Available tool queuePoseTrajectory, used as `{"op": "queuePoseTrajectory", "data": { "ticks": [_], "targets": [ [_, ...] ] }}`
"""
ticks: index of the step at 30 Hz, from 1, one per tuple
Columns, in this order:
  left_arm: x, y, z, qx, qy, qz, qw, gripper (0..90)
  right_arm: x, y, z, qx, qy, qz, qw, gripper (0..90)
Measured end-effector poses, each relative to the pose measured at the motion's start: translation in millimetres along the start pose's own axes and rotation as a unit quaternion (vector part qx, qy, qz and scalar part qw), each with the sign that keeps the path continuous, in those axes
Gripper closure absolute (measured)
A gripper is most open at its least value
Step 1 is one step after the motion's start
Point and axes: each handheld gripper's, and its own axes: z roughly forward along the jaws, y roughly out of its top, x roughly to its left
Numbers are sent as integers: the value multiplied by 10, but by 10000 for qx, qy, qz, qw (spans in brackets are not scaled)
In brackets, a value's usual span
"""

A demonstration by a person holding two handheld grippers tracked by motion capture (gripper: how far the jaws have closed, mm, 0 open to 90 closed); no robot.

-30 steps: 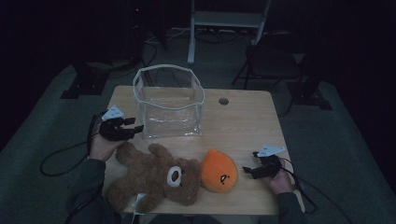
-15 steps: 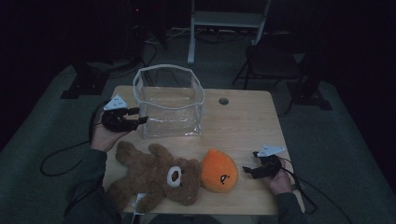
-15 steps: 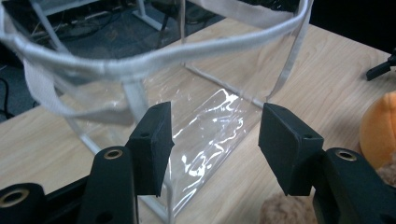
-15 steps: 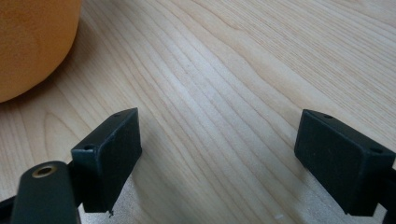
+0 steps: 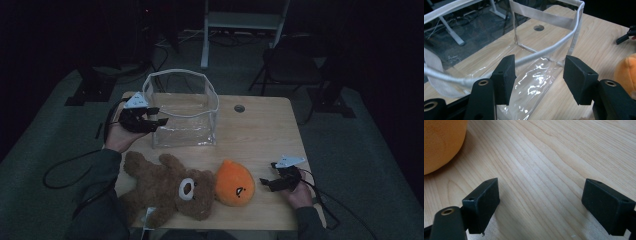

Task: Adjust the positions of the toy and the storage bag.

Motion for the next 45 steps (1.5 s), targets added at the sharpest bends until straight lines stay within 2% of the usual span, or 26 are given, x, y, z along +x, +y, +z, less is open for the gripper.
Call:
{"op": "queuePoseTrajectory", "data": {
  "ticks": [13, 16, 22, 30, 36, 41, 45],
  "targets": [
    [-38, 222, 155, 52, -133, 117, 9998, 438, 0, 0, 0, 1, -1, 1, 10000, 139],
    [-71, 275, 183, -29, -166, 125, 9998, 438, 0, 0, 0, 1, -1, 1, 10000, 139],
    [-129, 366, 296, 35, -317, 184, 9993, 454, 0, 0, 0, 0, -1, -1, 10000, 139],
    [-218, 461, 511, 137, -552, 148, 9983, 520, 0, 0, 0, 2, 1, 0, 10000, 139],
    [-278, 506, 663, 267, -813, 90, 9963, 579, 0, 0, 0, 3, 2, -1, 10000, 139],
    [-307, 521, 775, 367, -888, 42, 9954, 665, 0, 0, 0, 2, 4, -5, 10000, 139],
    [-341, 537, 839, 431, -878, 124, 9951, 735, 0, 0, 0, 1, 4, -4, 10000, 139]
  ]
}}
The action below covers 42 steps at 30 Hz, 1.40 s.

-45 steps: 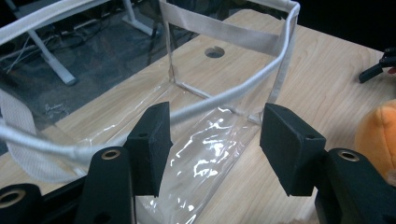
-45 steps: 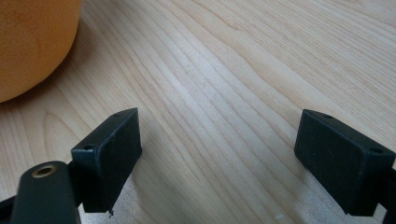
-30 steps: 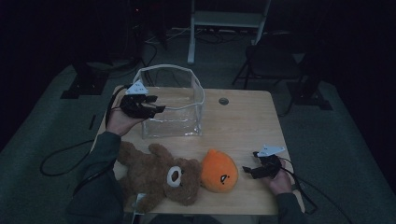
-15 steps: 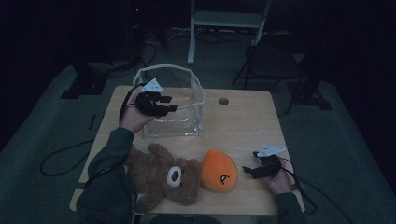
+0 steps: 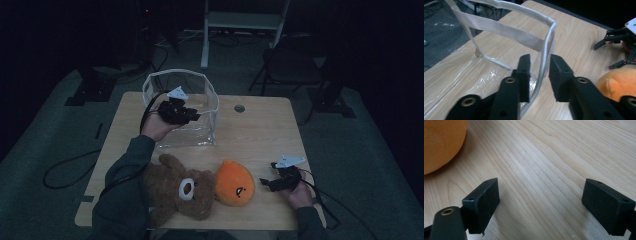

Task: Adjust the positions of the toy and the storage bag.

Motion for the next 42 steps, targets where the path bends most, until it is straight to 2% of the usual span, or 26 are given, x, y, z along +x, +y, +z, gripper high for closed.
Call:
{"op": "queuePoseTrajectory", "data": {
  "ticks": [6, 15, 21, 30, 34, 42],
  "targets": [
    [5, 9, 45, -73, -90, 48, 9999, 867, 0, 0, 0, 3, 1, 1, 10000, 138],
    [34, 6, 59, -167, -308, 111, 9993, 876, 0, 0, 0, 1, 2, -1, 10000, 138],
    [57, 11, 111, -333, -512, 40, 9981, 877, -1, 0, 0, -5, -1, -12, 10000, 138],
    [6, 49, 207, -404, -747, 86, 9964, 879, -1, 0, 0, -2, 1, -9, 10000, 138],
    [-37, 69, 245, -393, -825, 143, 9957, 879, -1, 0, 0, -2, 2, -10, 10000, 138],
    [-211, 144, 352, -331, -1027, 351, 9935, 878, -1, 0, 0, -3, 1, -9, 10000, 138]
  ]
}}
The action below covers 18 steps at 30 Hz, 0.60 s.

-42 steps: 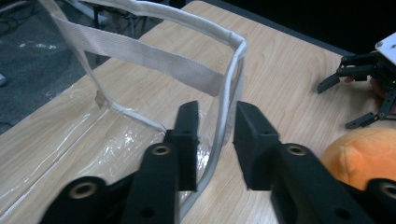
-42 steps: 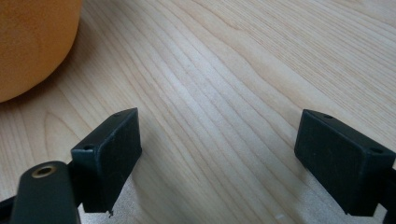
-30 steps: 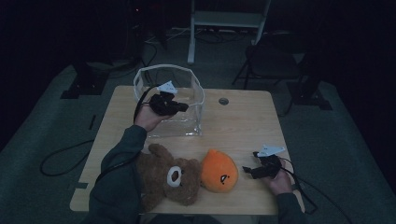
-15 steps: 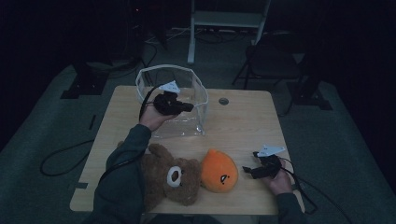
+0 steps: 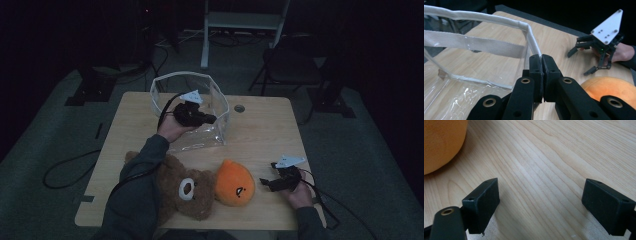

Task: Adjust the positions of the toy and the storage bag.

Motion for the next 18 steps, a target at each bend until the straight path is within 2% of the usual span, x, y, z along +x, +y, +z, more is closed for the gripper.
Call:
{"op": "queuePoseTrajectory", "data": {
  "ticks": [10, 11, 15, 16, 18],
  "targets": [
    [-198, 92, 119, 109, -293, 247, 9992, 878, 1, 0, -1, 8, 0, 8, 10000, 138],
    [-273, 109, 138, 164, -396, 326, 9986, 878, 0, 0, -1, 2, -5, -2, 10000, 138],
    [-342, 117, 147, 194, -466, 405, 9979, 878, 1, 0, -1, 5, 5, -1, 10000, 139],
    [-390, 121, 144, 256, -514, 495, 9971, 877, 1, 0, -1, 3, 9, -3, 10000, 139],
    [-439, 119, 136, 272, -586, 518, 9966, 877, 1, 0, -1, 2, 12, -3, 10000, 138]
  ]
}}
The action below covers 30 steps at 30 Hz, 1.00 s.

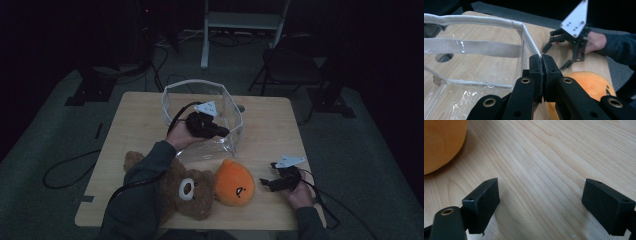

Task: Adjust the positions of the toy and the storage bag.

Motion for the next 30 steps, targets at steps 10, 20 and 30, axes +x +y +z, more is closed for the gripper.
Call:
{"op": "queuePoseTrajectory", "data": {
  "ticks": [10, 20, 30],
  "targets": [
    [-114, -122, -129, -57, -260, -21, 9996, 876, 0, 0, 0, -4, -3, -4, 10000, 138],
    [-126, -200, -272, -241, -360, -219, 9988, 793, 1, 0, 0, -1, -3, 1, 10000, 138],
    [-166, -187, -548, -407, 17, -248, 9989, 652, 1, 0, -1, 2, 1, 2, 10000, 139]
  ]
}}
